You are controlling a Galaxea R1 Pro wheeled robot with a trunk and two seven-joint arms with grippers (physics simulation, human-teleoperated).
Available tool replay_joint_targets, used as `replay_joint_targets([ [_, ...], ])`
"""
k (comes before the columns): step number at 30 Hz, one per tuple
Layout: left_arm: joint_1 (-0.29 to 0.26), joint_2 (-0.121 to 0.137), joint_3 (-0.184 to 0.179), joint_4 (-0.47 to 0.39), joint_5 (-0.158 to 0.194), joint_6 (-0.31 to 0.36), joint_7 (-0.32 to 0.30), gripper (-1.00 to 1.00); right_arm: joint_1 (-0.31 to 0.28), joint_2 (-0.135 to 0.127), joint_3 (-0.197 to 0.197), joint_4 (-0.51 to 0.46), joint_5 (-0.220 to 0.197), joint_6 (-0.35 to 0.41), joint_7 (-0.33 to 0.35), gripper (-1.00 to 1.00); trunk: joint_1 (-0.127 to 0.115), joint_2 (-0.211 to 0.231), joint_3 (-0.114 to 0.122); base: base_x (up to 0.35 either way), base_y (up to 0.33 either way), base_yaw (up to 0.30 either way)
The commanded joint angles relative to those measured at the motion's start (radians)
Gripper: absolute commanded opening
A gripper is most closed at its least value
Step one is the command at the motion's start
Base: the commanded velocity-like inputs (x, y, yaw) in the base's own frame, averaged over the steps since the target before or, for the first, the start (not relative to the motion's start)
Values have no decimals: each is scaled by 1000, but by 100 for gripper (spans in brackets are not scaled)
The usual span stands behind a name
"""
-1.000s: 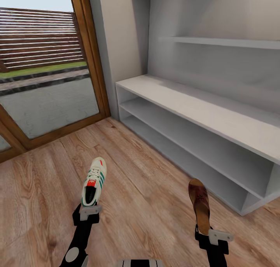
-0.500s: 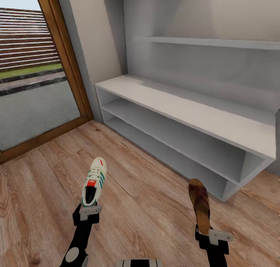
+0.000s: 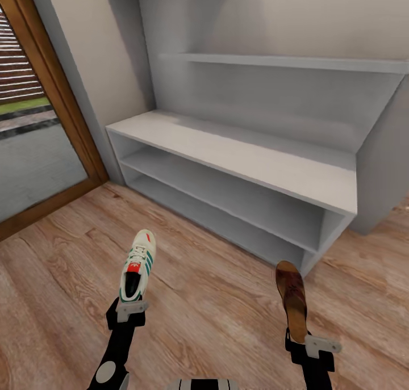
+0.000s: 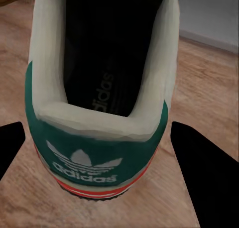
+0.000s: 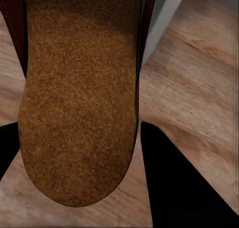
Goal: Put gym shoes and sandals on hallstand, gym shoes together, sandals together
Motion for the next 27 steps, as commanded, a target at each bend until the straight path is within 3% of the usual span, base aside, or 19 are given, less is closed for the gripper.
replay_joint_targets([
  [1, 0, 0, 0, 0, -1, 0, 1, -100, 0, 0, 0, 0, -3, -1, 1, -100, 0, 0, 0, 0, 0, -288],
  [27, 0, 0, 0, 0, -2, 0, 1, -100, 0, -1, -2, -4, -7, -1, 1, -100, 0, 0, -1, 0, 0, -289],
])
